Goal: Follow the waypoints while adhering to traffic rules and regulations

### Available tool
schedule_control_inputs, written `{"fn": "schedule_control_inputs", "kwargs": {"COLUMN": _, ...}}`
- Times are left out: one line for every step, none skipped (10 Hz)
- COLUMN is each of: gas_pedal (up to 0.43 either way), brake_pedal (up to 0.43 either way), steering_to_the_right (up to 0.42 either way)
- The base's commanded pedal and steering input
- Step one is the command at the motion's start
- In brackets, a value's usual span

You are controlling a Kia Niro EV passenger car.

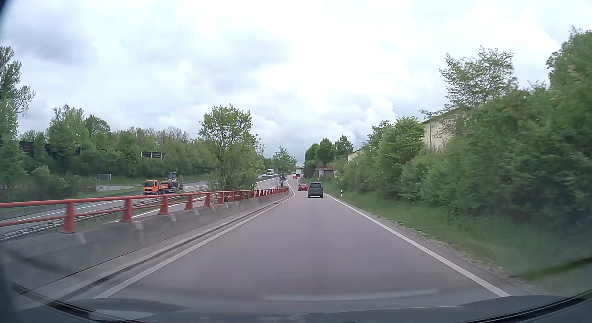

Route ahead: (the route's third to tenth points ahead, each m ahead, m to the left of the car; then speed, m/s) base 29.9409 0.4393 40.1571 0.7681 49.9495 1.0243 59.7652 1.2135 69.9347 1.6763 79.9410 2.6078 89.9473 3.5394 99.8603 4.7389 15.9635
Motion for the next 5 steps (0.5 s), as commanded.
{"fn": "schedule_control_inputs", "kwargs": {"gas_pedal": 0.220, "brake_pedal": 0.012, "steering_to_the_right": 0.005}}
{"fn": "schedule_control_inputs", "kwargs": {"gas_pedal": 0.220, "brake_pedal": 0.012, "steering_to_the_right": 0.005}}
{"fn": "schedule_control_inputs", "kwargs": {"gas_pedal": 0.220, "brake_pedal": 0.012, "steering_to_the_right": 0.003}}
{"fn": "schedule_control_inputs", "kwargs": {"gas_pedal": 0.209, "brake_pedal": 0.012, "steering_to_the_right": 0.001}}
{"fn": "schedule_control_inputs", "kwargs": {"gas_pedal": 0.209, "brake_pedal": 0.012, "steering_to_the_right": 0.000}}
